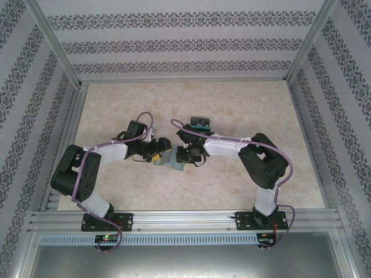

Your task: Take the credit cards out of the card holder

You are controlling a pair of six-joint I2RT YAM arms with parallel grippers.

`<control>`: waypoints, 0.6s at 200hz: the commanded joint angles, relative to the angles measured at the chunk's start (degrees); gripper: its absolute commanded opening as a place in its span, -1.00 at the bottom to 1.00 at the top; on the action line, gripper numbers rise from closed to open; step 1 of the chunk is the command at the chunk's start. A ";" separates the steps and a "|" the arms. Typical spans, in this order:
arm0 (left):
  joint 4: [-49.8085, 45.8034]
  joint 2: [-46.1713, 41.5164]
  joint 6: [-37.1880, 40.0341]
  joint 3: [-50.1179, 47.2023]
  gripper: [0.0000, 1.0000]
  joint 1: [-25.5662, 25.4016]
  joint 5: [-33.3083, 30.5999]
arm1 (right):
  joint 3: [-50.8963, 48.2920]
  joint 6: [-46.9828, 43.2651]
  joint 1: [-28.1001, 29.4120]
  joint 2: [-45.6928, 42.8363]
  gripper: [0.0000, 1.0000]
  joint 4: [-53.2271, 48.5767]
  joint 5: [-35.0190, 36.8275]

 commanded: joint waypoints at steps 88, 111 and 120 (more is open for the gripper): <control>-1.22 -2.75 -0.42 0.81 0.64 -1.12 -1.01 | -0.54 0.28 0.27 3.35 -0.55 -0.40 -0.10; -6.15 -4.01 1.68 1.77 0.66 -0.25 -7.24 | -0.61 0.19 0.25 3.11 -0.55 -0.51 0.18; -7.60 -4.35 2.84 2.35 0.66 -0.16 -8.82 | -0.70 0.26 0.31 3.02 -0.55 -0.46 0.13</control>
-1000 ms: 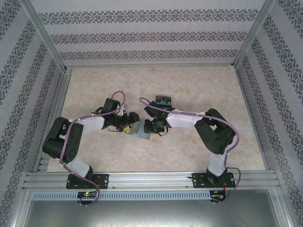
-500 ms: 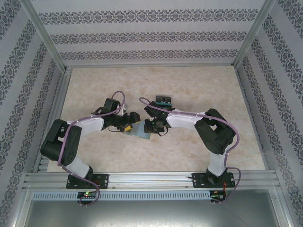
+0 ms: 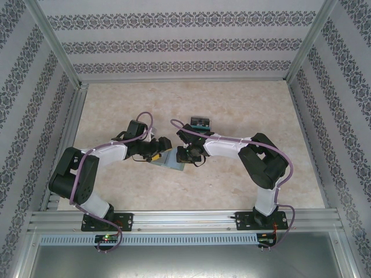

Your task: Take the credit cards out of the card holder

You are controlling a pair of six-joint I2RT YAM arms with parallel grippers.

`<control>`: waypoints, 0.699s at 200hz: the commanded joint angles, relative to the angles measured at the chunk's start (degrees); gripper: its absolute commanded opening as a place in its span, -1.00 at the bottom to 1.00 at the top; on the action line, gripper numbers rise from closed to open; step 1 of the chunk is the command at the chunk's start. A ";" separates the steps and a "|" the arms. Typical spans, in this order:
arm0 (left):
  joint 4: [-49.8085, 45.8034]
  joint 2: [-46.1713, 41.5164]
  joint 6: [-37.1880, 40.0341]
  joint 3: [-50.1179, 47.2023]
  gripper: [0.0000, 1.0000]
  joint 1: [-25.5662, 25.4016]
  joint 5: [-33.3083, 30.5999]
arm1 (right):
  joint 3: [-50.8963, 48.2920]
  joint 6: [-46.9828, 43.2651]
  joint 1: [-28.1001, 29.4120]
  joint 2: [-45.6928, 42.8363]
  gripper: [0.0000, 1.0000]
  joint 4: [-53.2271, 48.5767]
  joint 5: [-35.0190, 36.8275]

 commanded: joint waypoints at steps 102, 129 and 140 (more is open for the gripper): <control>-11.06 1.35 6.56 4.49 0.67 0.40 -9.97 | -0.75 0.34 0.27 3.32 -0.55 -0.22 -0.14; -10.79 1.45 6.52 4.12 0.67 0.42 -10.21 | -0.70 0.42 0.29 3.39 -0.55 -0.18 -0.22; -10.89 1.40 6.56 4.02 0.67 0.40 -10.22 | -0.81 0.43 0.28 3.35 -0.55 -0.15 -0.23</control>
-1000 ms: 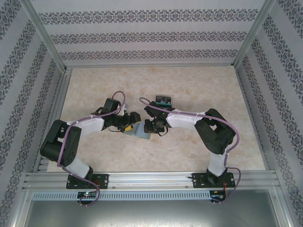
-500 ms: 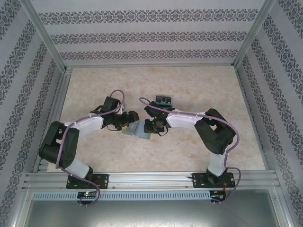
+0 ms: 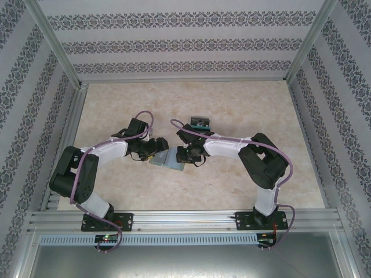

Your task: Take the credit cards out of the card holder

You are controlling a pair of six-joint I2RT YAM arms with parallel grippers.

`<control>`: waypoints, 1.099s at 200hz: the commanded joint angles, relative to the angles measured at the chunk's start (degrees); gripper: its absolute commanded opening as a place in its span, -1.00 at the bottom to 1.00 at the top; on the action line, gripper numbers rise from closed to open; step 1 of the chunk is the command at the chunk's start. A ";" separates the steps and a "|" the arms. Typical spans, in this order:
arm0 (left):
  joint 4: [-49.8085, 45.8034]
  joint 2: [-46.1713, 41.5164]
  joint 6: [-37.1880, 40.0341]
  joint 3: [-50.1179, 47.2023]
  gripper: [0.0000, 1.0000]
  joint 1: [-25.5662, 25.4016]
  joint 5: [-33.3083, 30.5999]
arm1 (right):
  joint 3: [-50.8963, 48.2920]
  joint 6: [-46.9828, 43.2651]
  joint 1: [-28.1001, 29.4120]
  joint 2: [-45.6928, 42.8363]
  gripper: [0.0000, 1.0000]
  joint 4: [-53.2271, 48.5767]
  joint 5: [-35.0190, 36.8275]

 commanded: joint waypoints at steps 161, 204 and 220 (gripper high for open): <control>0.93 0.58 0.87 -0.29 0.64 0.22 3.25 | -0.38 0.25 0.27 3.73 -0.55 -0.21 -0.40; 2.90 -1.21 0.13 -0.93 0.64 0.23 5.23 | -0.39 0.31 0.25 3.87 -0.55 -0.26 -0.40; 3.65 -1.48 -0.12 -0.90 0.63 0.22 6.28 | -0.32 0.35 0.27 3.83 -0.55 -0.25 -0.45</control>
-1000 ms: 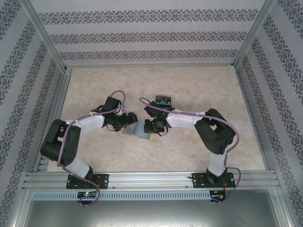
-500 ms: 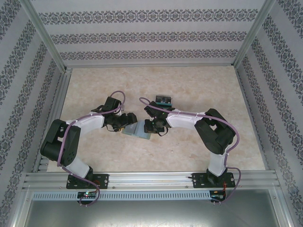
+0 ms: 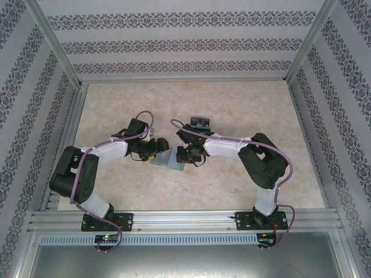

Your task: Take the credit cards out of the card holder

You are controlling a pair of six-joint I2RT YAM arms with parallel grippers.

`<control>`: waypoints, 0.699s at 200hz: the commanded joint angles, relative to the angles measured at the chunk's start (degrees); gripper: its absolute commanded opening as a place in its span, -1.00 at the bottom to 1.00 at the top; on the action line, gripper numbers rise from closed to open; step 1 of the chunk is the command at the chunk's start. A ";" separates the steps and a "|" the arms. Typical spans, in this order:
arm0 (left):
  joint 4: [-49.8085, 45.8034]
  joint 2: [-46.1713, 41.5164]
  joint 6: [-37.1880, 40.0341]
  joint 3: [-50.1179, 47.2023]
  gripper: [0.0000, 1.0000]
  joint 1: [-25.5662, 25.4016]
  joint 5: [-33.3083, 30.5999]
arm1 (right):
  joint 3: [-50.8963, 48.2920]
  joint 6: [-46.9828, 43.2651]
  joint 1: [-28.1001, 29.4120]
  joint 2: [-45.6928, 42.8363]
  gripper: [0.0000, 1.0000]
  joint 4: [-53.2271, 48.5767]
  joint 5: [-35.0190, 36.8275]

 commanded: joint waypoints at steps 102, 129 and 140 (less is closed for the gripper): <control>5.29 -0.58 -0.89 -1.29 0.73 0.03 6.80 | -0.57 0.47 0.27 3.68 -0.53 -0.27 -0.32; 6.08 0.98 -0.81 -1.08 0.80 -0.15 8.69 | -0.39 0.36 0.27 3.80 -0.52 -0.24 -0.40; 6.34 1.52 -0.90 -1.04 0.82 -0.32 8.66 | -0.27 0.31 0.27 3.85 -0.52 -0.32 -0.46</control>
